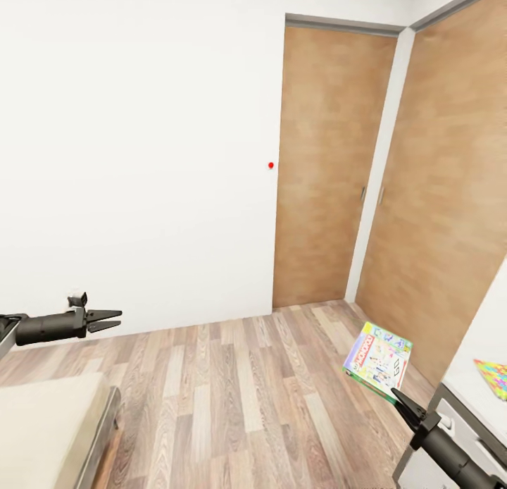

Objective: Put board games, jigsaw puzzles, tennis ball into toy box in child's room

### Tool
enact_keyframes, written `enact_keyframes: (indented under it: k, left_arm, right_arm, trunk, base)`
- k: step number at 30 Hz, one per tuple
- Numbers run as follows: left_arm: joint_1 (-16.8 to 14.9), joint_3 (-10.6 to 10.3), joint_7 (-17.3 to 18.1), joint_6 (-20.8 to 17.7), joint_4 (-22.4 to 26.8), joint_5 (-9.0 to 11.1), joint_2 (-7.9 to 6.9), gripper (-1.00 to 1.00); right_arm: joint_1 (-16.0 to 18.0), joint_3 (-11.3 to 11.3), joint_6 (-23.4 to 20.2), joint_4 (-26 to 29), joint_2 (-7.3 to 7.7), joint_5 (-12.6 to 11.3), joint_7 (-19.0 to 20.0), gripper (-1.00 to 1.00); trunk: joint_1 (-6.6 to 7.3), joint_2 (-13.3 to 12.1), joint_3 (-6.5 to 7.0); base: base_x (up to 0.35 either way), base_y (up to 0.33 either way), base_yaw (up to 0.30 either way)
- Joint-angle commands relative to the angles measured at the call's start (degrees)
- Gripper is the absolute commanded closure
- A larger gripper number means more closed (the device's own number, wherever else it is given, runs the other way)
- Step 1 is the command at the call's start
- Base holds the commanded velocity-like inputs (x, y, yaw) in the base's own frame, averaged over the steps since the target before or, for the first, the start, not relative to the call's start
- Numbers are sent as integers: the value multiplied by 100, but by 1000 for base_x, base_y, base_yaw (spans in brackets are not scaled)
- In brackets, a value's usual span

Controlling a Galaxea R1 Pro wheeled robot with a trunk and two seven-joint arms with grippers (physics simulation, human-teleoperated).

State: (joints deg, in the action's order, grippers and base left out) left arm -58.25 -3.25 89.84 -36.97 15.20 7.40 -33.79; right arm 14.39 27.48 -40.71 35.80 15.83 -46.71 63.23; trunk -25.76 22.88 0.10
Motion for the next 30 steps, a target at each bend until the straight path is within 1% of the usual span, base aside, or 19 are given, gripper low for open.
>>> enact_keyframes:
  k: [1,9,20,23,26,28,29,30]
  left_arm:
    - [-1,-35,16,-61,0,34,-4,-100]
    - [0,-38,16,-62,0,34,-4,-100]
    - [0,-40,16,-58,0,34,-4,-100]
    - [-1,-42,16,-55,0,34,-4,-100]
    - [0,-43,16,-50,0,34,-4,-100]
    - [-1,-49,16,-44,0,34,-6,-100]
    - [0,-50,16,-43,0,34,-8,-100]
    - [0,-51,16,-38,0,34,-10,-100]
  right_arm:
    - [2,3,-35,2,0,-22,5,100]
    - [2,10,-42,29,-1,-27,-1,100]
    - [8,14,-81,35,13,-46,-3,100]
    - [6,14,-100,161,15,-53,-9,100]
    - [9,7,-203,558,16,-59,-14,100]
    - [12,11,-517,1176,13,-46,-21,100]
    - [12,13,-619,1353,12,-43,-23,100]
    - [10,21,-814,1698,6,-39,-25,100]
  trunk:
    - [-2,4,-1]
    - [-2,4,2]
    - [-2,4,-12]
    - [-2,4,-15]
    - [-2,4,-19]
    - [-2,4,-22]
    - [-2,4,-23]
    - [-2,4,-24]
  base:
    - [0,0,-80]
    - [0,0,-62]
    - [0,0,-251]
    - [0,0,-275]
    - [0,0,-276]
    - [0,0,-276]
    - [0,0,-277]
    - [0,0,-277]
